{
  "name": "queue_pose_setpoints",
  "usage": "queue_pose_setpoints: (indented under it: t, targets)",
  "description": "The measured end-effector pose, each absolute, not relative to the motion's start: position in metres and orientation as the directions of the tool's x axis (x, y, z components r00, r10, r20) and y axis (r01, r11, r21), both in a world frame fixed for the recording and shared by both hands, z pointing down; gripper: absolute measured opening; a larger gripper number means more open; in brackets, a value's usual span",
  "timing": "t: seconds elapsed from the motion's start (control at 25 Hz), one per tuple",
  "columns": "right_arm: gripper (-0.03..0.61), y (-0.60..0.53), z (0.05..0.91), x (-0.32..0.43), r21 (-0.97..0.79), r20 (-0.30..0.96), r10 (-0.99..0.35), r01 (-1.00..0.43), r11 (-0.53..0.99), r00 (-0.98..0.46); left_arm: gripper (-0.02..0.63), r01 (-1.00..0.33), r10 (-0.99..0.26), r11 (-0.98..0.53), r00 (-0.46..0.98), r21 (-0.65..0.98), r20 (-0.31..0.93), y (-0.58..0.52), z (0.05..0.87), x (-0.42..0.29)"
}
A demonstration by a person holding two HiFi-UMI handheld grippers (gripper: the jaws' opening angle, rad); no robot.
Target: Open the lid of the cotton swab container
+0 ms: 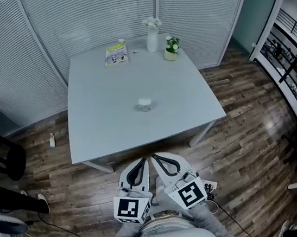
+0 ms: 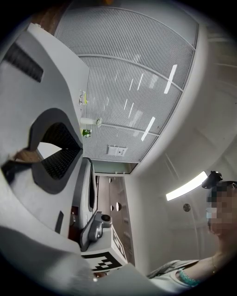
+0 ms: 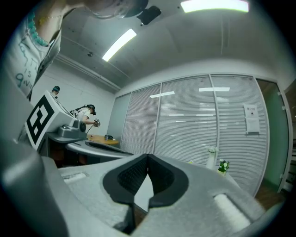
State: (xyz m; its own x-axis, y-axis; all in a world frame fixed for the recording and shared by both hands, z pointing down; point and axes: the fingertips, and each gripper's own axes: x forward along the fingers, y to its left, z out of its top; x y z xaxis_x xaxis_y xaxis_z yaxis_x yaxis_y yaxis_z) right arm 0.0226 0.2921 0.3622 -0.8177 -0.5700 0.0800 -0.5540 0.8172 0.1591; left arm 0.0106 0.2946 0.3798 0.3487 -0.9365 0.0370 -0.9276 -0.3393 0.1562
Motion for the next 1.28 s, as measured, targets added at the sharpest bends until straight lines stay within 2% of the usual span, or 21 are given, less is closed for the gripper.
queue_pose_setpoints:
  t: [0.72,1.28]
  targets:
    - [0.002,0.155,0.358,-0.005,0.134,0.103,-0.526,-0.512,0.848,-0.844,-0.002,-0.940,-0.949,-0.287,0.305,0.182,0.077,0.156,0.379,-0.018]
    - [0.002,0.077,0.358,0.009,0.125,0.102,-0.480,-0.468,0.875,-0.871,-0.002,-0.956,-0.961,-0.251,0.265,0.149,0.078,0.076,0.374,-0.005]
